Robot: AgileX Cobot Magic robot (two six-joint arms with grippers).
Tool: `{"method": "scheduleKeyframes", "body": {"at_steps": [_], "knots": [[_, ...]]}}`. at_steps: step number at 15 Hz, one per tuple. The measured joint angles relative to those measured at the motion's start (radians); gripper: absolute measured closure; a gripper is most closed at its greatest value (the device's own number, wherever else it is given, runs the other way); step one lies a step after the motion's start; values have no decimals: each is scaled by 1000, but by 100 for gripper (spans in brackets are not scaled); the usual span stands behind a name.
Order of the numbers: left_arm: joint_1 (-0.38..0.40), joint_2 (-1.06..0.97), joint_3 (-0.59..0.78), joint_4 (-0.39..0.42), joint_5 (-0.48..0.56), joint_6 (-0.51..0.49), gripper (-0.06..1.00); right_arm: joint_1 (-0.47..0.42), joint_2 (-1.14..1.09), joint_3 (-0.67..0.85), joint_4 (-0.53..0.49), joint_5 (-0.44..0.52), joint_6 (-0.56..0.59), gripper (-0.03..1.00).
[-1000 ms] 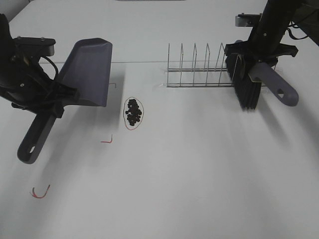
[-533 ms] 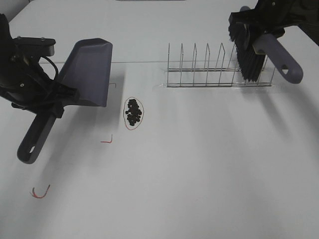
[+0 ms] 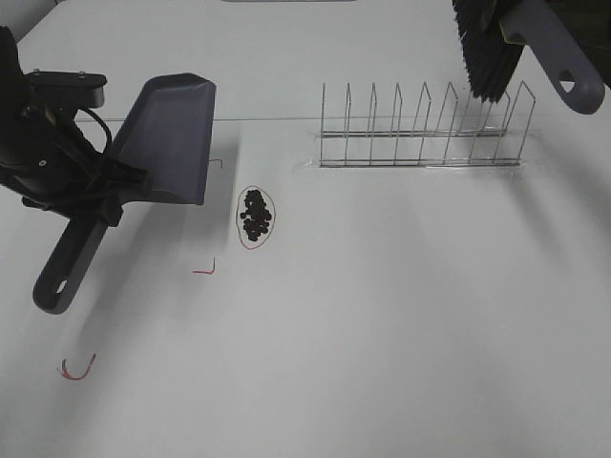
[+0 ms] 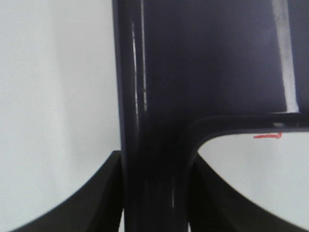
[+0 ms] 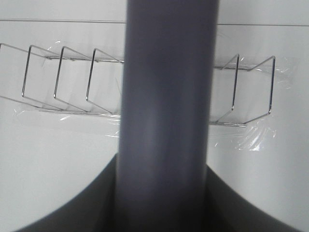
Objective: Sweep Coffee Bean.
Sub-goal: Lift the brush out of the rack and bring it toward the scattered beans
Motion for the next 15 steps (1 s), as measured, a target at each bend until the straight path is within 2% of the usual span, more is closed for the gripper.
{"method": "scheduleKeyframes", "body": {"at_steps": [2, 4, 7, 8, 12, 15], "knots": [[0, 0, 0, 0, 0, 0, 58, 0, -29, 36, 13, 0, 1, 63], [0, 0, 0, 0, 1, 0, 58, 1, -110, 143, 17, -1, 1, 63], [0, 0, 0, -5, 3, 0, 58, 1, -258, 362, 26, -1, -29, 63], [0, 0, 0, -8, 10, 0, 58, 1, -327, 487, 53, -2, -55, 63], [0, 0, 0, -10, 61, 0, 58, 1, -468, 804, 74, -27, -71, 63], [0, 11, 8, -9, 58, 0, 58, 1, -492, 930, 77, -64, -71, 63]]}}
